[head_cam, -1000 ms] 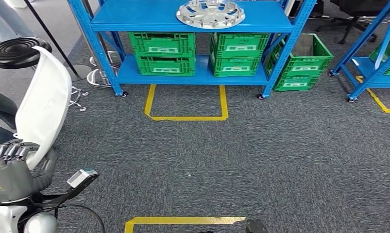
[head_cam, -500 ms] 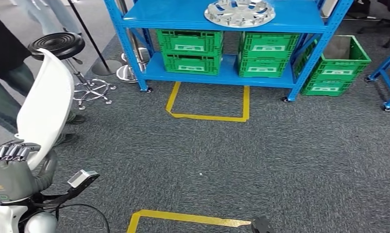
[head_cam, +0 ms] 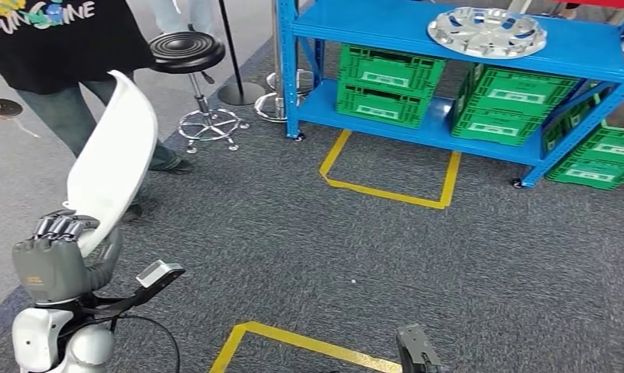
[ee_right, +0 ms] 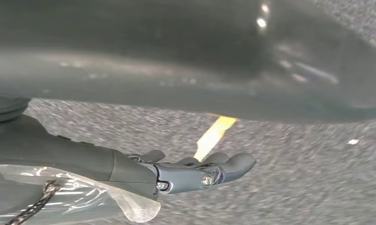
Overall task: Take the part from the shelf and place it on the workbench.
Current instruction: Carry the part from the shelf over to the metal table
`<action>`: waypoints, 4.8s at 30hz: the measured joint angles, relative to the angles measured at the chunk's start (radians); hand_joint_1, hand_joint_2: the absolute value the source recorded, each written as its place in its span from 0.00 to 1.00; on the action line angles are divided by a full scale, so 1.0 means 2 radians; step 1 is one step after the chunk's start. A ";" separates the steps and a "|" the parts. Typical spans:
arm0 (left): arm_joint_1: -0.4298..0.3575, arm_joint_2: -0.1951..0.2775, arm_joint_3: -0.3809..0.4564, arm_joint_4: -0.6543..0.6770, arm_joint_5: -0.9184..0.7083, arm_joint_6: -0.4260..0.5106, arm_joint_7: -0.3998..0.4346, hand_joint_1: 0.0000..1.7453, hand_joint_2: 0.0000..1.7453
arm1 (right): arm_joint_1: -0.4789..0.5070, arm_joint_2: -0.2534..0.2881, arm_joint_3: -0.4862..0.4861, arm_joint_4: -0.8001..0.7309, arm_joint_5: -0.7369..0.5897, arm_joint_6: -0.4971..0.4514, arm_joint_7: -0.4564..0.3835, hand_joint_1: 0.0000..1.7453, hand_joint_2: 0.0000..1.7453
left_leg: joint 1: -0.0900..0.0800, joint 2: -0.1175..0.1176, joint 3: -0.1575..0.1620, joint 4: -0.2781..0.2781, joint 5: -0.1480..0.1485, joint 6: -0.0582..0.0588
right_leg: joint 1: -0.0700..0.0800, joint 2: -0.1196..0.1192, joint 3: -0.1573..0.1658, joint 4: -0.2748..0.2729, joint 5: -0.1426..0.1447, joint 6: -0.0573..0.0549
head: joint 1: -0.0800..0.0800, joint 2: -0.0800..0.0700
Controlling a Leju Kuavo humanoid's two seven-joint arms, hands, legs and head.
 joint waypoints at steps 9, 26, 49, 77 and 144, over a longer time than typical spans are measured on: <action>-0.016 0.002 -0.023 0.028 0.022 0.000 -0.025 1.00 1.00 | -0.007 -0.001 0.003 0.000 0.053 -0.007 -0.039 0.00 0.00 | 0.002 -0.052 -0.015 0.013 0.001 -0.016 | -0.005 0.030 0.064 -0.142 0.066 -0.009 | -0.001 0.000; -0.028 0.003 -0.051 0.043 0.027 0.000 -0.030 1.00 1.00 | -0.005 -0.002 0.005 0.000 0.072 -0.014 -0.027 0.00 0.00 | -0.003 0.030 -0.014 0.003 0.008 -0.003 | 0.000 -0.042 0.074 -0.126 0.034 -0.004 | -0.008 0.000; -0.027 0.011 -0.064 0.047 0.038 0.000 -0.022 1.00 1.00 | 0.047 -0.021 0.005 0.001 0.066 -0.008 0.088 0.00 0.00 | 0.000 0.028 -0.052 0.088 -0.015 -0.018 | 0.000 -0.039 0.073 -0.137 0.054 -0.018 | -0.011 0.000; 0.004 0.020 -0.075 0.025 0.026 0.001 0.002 1.00 1.00 | 0.056 -0.023 0.005 0.001 0.082 -0.007 0.116 0.00 0.00 | 0.004 0.012 -0.090 0.162 -0.055 -0.024 | -0.003 -0.021 0.069 -0.132 0.052 -0.015 | -0.011 0.000; -0.016 0.029 -0.076 0.026 0.009 0.000 0.021 1.00 1.00 | 0.056 -0.023 0.005 0.001 0.102 -0.015 0.114 0.00 0.00 | -0.004 0.046 -0.034 0.050 -0.002 -0.011 | -0.001 -0.043 0.075 -0.137 0.050 -0.012 | -0.016 0.000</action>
